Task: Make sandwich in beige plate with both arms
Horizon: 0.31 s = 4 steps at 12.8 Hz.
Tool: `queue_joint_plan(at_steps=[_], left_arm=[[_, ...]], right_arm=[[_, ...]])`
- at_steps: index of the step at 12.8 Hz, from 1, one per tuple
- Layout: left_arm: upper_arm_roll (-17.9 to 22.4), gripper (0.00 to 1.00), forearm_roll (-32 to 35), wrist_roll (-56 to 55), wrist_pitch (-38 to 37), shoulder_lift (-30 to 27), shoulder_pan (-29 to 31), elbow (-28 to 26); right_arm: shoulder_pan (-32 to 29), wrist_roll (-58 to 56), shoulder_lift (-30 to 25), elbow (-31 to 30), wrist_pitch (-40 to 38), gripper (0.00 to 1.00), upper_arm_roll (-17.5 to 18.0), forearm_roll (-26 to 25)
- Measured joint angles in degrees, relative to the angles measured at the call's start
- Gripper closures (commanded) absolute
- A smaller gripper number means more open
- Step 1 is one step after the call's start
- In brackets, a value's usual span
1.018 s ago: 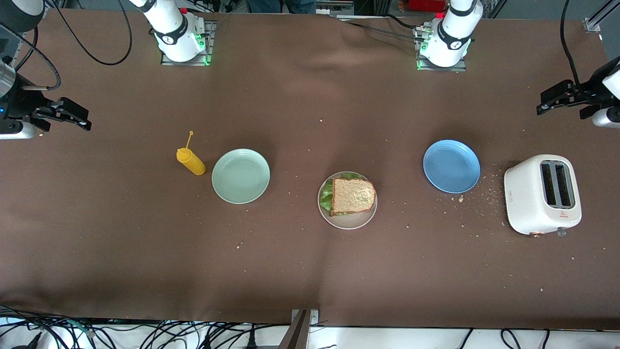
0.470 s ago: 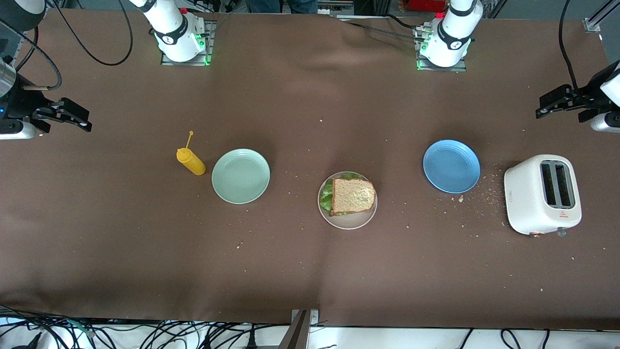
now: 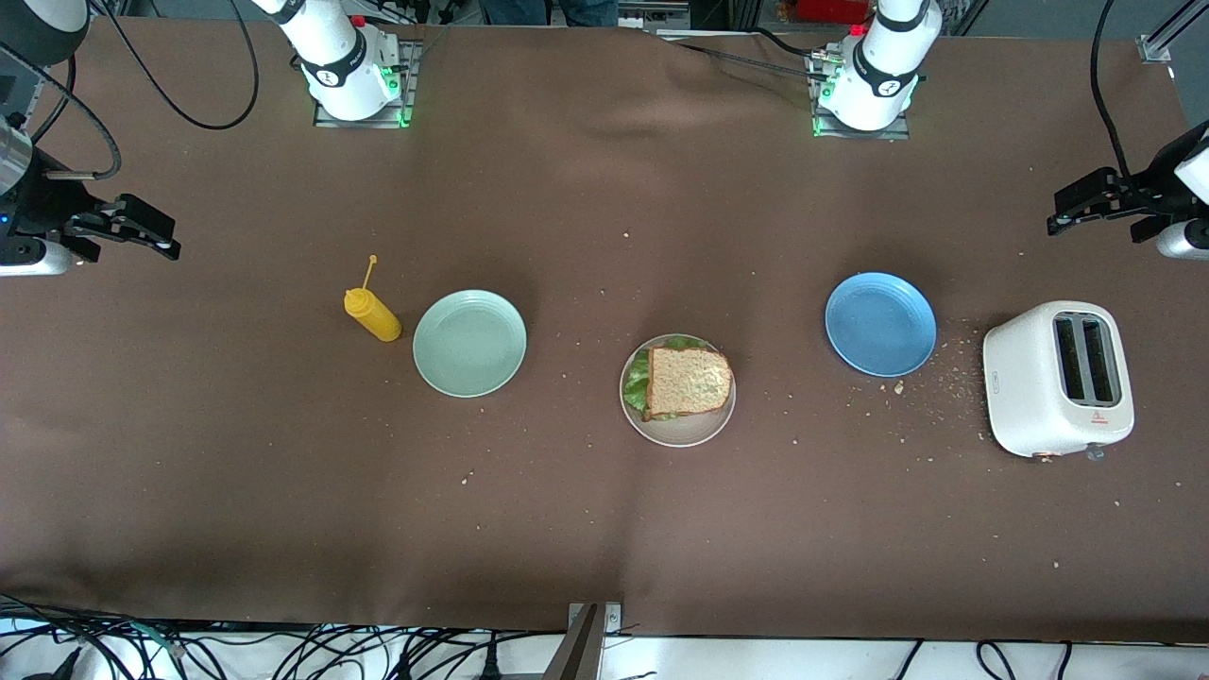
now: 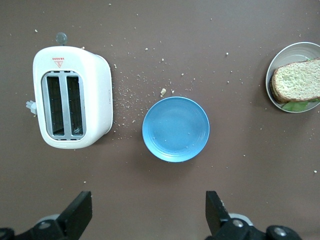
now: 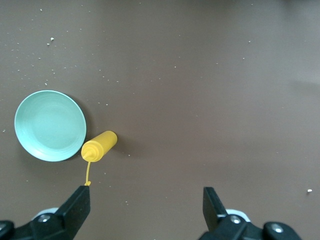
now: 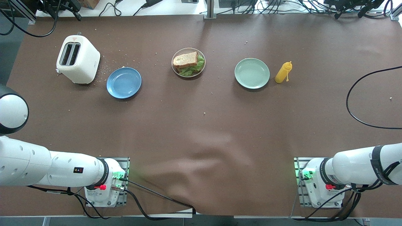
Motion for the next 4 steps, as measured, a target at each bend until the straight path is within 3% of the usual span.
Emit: queue_joint_plan(at_steps=[4], left_arm=[[0.0,0.00,0.0,-0.2,0.2,0.0,0.0,-0.1]], right_arm=[[0.0,0.0,0.0,0.0,0.0,0.00,0.0,1.7]])
